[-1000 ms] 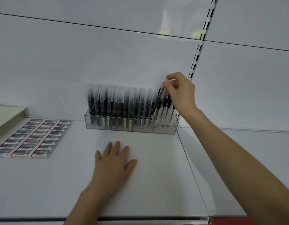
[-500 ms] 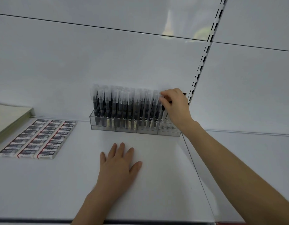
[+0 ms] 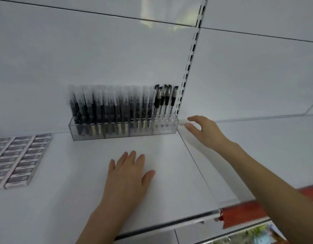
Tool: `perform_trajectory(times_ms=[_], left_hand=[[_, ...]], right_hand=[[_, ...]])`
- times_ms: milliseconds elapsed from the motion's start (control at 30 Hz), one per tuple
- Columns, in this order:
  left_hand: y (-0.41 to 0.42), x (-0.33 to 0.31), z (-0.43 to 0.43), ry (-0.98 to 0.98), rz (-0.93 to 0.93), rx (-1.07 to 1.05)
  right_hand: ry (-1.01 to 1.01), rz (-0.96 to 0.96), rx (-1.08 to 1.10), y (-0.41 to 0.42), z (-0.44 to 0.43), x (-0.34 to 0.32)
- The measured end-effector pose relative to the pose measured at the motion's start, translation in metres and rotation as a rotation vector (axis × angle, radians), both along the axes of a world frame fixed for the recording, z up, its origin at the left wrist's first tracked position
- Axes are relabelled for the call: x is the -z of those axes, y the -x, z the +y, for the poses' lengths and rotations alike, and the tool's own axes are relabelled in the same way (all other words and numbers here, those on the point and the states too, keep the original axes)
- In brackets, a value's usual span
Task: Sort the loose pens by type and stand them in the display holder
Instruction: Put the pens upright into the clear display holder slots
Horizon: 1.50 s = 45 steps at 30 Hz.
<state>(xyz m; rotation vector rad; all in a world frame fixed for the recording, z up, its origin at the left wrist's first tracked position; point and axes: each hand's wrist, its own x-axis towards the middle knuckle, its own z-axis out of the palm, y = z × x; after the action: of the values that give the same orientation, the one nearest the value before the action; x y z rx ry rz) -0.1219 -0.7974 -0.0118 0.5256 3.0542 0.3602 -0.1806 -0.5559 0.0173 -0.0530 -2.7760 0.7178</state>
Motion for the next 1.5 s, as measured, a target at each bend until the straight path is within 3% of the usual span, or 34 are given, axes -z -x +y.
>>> perform_trajectory(times_ms=[200,433,733,967,1267,1500], left_hand=[[-0.005,0.002,0.042,0.004,0.149,0.259],[-0.036,-0.007,0.111,0.031,0.058,0.410],[-0.102,-0.020,0.270,0.043,0.123,0.521],[-0.148,-0.021,0.392,-0.057,0.171,0.624],[-0.167,-0.017,0.526,-0.175,0.217,0.721],[-0.144,-0.005,0.654,-0.237,0.211,0.751]], right_hand=[[-0.055,-0.130,0.247,-0.058,0.067,0.010],[-0.070,-0.114,0.467,-0.137,0.156,0.009],[-0.090,-0.072,0.561,-0.242,0.297,-0.006],[-0.136,-0.041,0.613,-0.310,0.403,-0.016],[-0.058,0.003,0.677,-0.341,0.520,-0.014],[-0.042,0.002,0.729,-0.318,0.657,-0.008]])
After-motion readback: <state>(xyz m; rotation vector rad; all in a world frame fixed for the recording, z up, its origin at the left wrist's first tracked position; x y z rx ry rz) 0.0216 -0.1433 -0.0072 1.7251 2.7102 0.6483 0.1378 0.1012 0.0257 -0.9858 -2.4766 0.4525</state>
